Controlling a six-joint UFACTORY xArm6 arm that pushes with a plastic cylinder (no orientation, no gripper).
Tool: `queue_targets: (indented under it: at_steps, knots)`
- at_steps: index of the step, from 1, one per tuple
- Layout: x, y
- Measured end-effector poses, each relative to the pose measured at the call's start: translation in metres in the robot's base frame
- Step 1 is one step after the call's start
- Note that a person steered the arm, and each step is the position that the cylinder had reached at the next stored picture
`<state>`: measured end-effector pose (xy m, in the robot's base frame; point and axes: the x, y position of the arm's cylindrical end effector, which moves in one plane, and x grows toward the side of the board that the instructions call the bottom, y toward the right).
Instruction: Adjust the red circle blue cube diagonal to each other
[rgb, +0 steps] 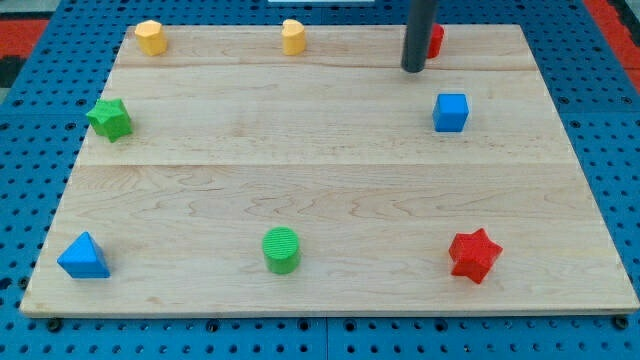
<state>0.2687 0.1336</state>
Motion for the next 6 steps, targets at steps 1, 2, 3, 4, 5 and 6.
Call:
queue_targets:
  at_steps: [1,2,3,4,5,6]
  knots:
    - [-0.024,0.013]
    - [-0.031,0.017]
    - [0.012,0.081]
    - [0.072,0.108]
    - [0.091,0.032]
    - [0.085,-0.023]
